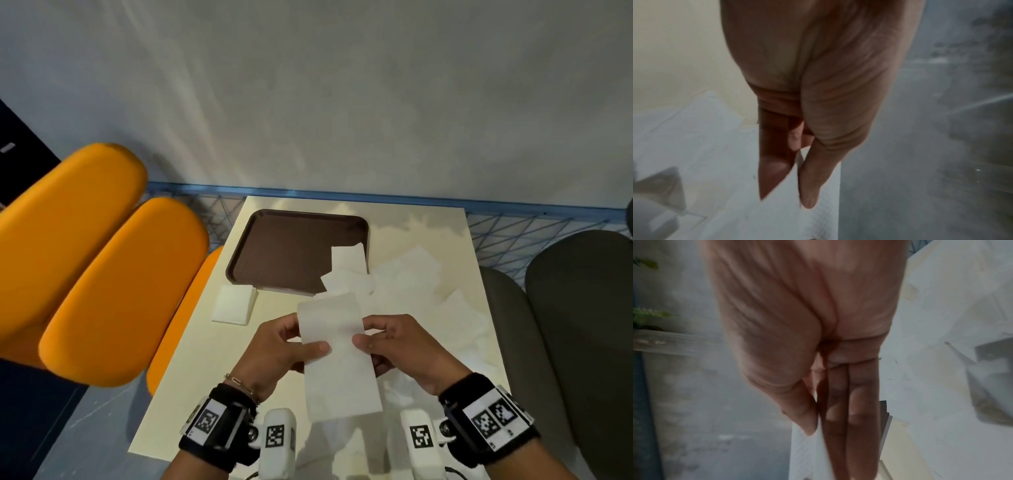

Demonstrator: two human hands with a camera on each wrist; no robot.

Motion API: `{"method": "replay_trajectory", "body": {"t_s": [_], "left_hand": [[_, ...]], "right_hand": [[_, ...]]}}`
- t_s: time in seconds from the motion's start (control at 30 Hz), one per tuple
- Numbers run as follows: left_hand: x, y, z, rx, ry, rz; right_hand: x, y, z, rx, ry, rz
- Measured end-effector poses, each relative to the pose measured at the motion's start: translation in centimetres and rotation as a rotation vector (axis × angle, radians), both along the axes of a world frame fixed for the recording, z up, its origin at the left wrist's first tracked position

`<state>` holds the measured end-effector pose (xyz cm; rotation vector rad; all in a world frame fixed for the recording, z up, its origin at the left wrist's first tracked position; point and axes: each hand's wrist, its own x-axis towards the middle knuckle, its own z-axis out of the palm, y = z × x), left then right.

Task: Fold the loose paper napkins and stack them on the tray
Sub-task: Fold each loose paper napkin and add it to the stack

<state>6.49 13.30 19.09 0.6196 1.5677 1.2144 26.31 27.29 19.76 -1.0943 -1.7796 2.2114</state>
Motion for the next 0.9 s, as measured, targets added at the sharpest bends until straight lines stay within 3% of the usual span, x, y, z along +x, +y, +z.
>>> {"method": "replay_trajectory", "body": {"t_s": [0.23,0.33,0.47,0.5,0.57,0.67,0.77,0.9], "left_hand": [[-2.7,-1.3,0.6,0.110,0.226,-0.057],[-4.1,-1.6,1.0,0.109,0.243,-0.036],[-5.9,-2.1,1.5,0.114,0.202,0.125],[-6.2,-2.3,1.6,0.161,0.276,0.133],[-6.2,-2.6,2.4,0.285,0.584,0.040],[-5.4,-2.8,2.6,0.378,0.914,-0.272],[-4.6,-2.5,1.3,0.378,1.062,-0.421],[-5.2,-2.3,0.1,0.352,1.076,-0.313]], "right_hand": [[-1.2,-0.3,1.1,0.104,0.050,0.023],[-2.8,-0.6,1.8,0.184,0.023,-0.076],[-5.0,-1.0,2.2,0.229,-0.023,-0.237],[-5.5,-1.1,2.2,0.220,-0.038,-0.265],[-6.4,-1.3,2.3,0.199,-0.072,-0.296],[-7.8,-1.8,2.7,0.197,-0.129,-0.282],[-8.8,-2.1,3.2,0.232,-0.192,-0.259],[-9.8,-2.6,4.0,0.238,-0.259,-0.224]]}}
